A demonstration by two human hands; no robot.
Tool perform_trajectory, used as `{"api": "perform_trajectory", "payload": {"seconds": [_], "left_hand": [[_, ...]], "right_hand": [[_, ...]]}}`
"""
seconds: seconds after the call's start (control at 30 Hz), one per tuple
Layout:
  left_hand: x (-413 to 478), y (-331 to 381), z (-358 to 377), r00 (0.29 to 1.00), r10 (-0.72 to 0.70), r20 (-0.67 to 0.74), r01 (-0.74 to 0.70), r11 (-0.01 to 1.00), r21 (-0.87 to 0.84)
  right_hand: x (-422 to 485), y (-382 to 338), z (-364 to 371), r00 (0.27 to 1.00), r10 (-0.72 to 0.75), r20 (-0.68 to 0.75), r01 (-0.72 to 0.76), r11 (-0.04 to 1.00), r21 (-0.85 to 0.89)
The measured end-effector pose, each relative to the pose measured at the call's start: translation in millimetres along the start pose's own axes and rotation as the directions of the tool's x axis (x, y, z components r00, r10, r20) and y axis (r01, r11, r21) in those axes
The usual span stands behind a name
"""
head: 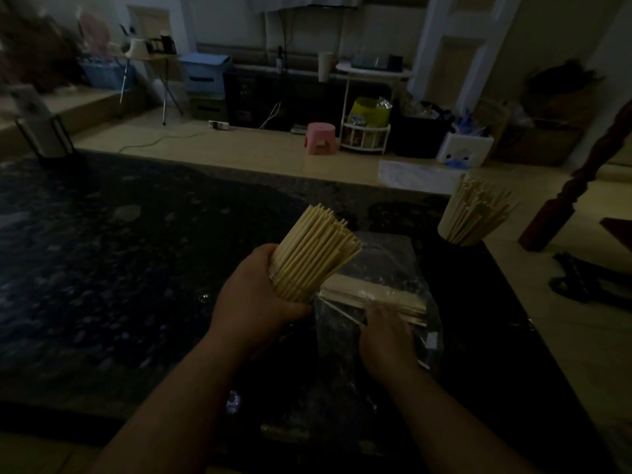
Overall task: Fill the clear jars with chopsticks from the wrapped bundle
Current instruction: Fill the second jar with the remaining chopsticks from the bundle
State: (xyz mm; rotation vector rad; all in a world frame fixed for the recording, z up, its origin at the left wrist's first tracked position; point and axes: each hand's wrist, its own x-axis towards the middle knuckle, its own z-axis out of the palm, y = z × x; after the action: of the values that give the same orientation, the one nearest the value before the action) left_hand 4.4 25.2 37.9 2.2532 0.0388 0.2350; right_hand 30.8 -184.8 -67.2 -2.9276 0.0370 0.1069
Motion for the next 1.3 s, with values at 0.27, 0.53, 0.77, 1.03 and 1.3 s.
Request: {"api": "perform_trajectory", "payload": {"seconds": [0.27,0.53,0.77,1.03,1.3], "left_hand": [[1.3,-0.7,-1.9,1.0,-0.011,0.011,0.011,1.0,0.005],[0.7,0.9,-4.0,0.999,-0.016,0.039,0.016,1.0,0.001],[0.1,-1.3,-5.8,0.999,0.0,0.044,0.001,1.0,-0.026],[-0.2,1.1,-5.3,0.999,-0.011,0.049,0.012,1.0,-0.007],[-5.8,3.5,-9.5,0.999,-0.009,0.047,0.007,1.0,0.025]], "right_hand": [[20.3,-11.7,-23.2,0.992,0.061,0.111,-0.046,0.99,-0.136],[21.6,-17.1,-33.0,0.967,0.088,0.237,-0.055,0.988,-0.144],[6.2,-19.1,-36.8,0.99,0.031,0.134,-0.006,0.984,-0.181],[-23.6,-12.4,-63.7,0.949,0.109,0.295,-0.074,0.989,-0.128],[-53.8,6.1,-118.8,0.958,0.111,0.265,-0.08,0.989,-0.127]]}}
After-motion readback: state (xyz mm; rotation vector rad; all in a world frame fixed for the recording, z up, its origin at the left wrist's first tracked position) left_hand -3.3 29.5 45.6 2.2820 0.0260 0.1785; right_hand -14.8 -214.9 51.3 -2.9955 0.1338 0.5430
